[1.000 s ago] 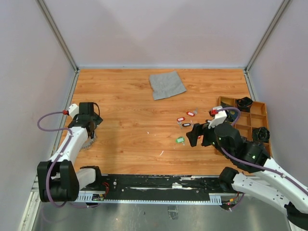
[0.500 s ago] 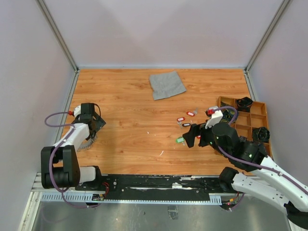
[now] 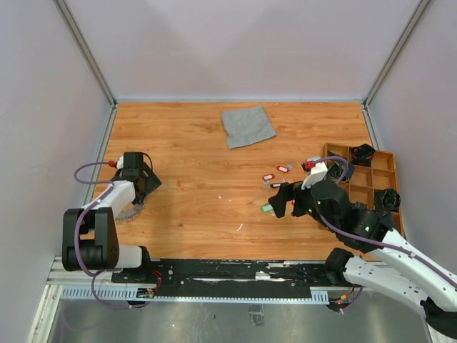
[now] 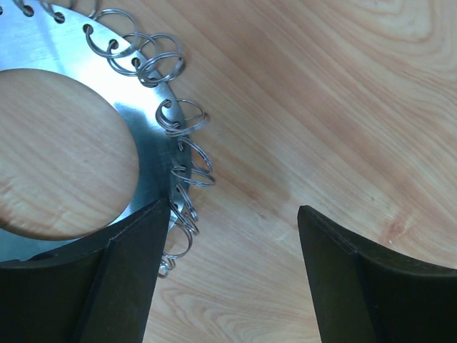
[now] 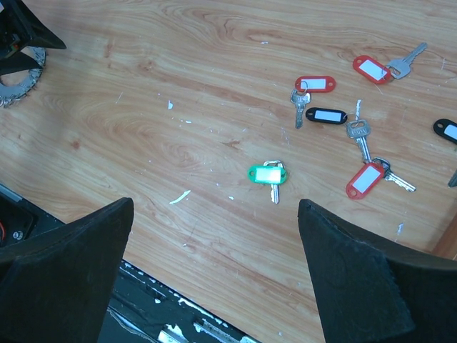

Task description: Put the keys on the keyring

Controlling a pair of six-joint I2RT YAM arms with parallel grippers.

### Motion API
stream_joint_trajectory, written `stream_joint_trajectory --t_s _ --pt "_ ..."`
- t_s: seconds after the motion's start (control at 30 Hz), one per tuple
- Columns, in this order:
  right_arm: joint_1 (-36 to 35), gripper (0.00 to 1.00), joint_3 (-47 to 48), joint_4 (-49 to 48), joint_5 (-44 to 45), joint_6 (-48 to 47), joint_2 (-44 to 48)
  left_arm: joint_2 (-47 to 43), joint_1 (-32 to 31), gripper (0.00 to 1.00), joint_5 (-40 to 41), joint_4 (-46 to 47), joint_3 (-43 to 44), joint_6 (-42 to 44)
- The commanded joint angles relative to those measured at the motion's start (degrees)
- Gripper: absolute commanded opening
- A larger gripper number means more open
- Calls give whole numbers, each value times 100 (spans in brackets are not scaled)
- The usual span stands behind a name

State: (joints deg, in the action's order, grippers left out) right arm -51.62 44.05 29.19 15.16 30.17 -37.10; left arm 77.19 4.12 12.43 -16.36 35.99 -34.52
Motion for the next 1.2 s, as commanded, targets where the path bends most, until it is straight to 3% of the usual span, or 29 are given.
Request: stream_joint_trajectory --t_s 0.0,0.43,0.73,0.9,1.17 --pt "-42 98 -71 -161 -31 135 -20 20 -360 78 -365 28 -130 24" --pt "-42 98 -198 -116 106 374 -51 396 -2884 76 -324 366 -39 -843" --pt "-46 99 -317 432 758 743 123 773 -4545 76 169 121 1006 -1025" --pt "-42 99 -342 592 891 849 107 408 -4701 76 883 -487 1415 -829" --pt "-42 96 -419 535 621 654 -246 -518 -4679 76 1679 -1115 1285 -398"
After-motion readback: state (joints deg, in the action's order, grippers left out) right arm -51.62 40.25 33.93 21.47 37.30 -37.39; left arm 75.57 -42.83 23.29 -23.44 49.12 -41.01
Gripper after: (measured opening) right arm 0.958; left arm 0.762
